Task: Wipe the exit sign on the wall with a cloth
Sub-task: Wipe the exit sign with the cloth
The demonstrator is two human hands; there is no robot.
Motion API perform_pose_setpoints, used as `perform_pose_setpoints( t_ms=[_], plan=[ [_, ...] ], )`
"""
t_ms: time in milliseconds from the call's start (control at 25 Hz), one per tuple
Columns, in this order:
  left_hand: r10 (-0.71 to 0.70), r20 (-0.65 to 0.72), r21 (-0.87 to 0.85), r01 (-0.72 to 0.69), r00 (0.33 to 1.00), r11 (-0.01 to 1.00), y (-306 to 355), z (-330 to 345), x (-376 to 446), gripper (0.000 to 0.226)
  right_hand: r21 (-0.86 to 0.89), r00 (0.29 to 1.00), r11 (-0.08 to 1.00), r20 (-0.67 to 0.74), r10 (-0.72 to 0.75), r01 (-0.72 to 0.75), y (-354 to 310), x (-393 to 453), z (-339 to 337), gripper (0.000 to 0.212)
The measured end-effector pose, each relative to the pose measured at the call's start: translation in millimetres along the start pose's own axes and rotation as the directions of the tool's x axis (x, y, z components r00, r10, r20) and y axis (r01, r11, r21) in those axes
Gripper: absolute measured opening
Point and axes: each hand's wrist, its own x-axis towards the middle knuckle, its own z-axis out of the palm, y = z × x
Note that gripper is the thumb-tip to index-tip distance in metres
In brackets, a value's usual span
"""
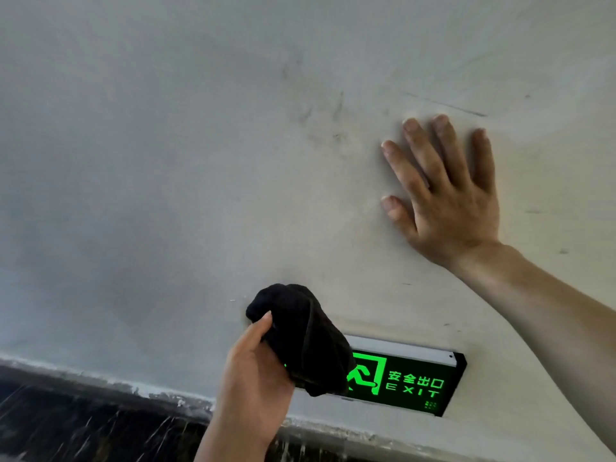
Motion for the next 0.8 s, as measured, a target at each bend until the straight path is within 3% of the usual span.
perform_pose_setpoints(
  t_ms=[120,240,360,440,480,600,640,800],
  plan=[
    [0.038,0.125,0.05,-0.045,0.991,0.998,12.4,23.0,-7.2,0.044,0.051,0.993,0.998,0.118,0.015,-0.022,-1.4,0.6,-16.6,0.06],
    [0.062,0.21,0.117,-0.088,0.976,0.989,19.8,43.9,-11.6,0.05,0.181,0.968,0.974,0.236,0.089,-0.134,-13.2,7.7,-49.8,0.061],
    [-0.024,0.256,0.201,-0.029,0.966,0.979,28.8,67.4,-19.9,0.047,0.421,0.913,0.855,0.384,0.135,-0.303,-25.2,12.6,-93.5,0.059],
    [-0.095,0.29,0.252,0.02,0.952,0.968,36.2,83.3,-27.0,0.04,0.561,0.81,0.666,0.576,0.112,-0.491,-22.9,22.0,-123.5,0.054],
    [-0.131,0.309,0.278,0.042,0.942,0.96,42.2,94.2,-30.5,0.037,0.563,0.719,0.563,0.691,0.082,-0.605,-15.7,31.5,-137.1,0.049],
    [-0.24,0.335,0.348,0.117,0.911,0.93,67.2,132.7,-41.1,0.039,0.393,0.381,0.294,0.919,-0.1,-0.871,14.6,67.6,-167.1,0.044],
    [-0.28,0.326,0.378,0.147,0.903,0.914,79.1,148.3,-45.0,0.041,0.343,0.311,0.25,0.937,-0.16,-0.905,26.2,80.9,-175.1,0.044],
    [-0.435,0.319,0.538,0.217,0.842,0.814,132.0,210.3,-60.4,0.036,0.245,0.206,0.188,0.957,-0.204,-0.951,70.0,143.7,-207.0,0.044]
  ],
)
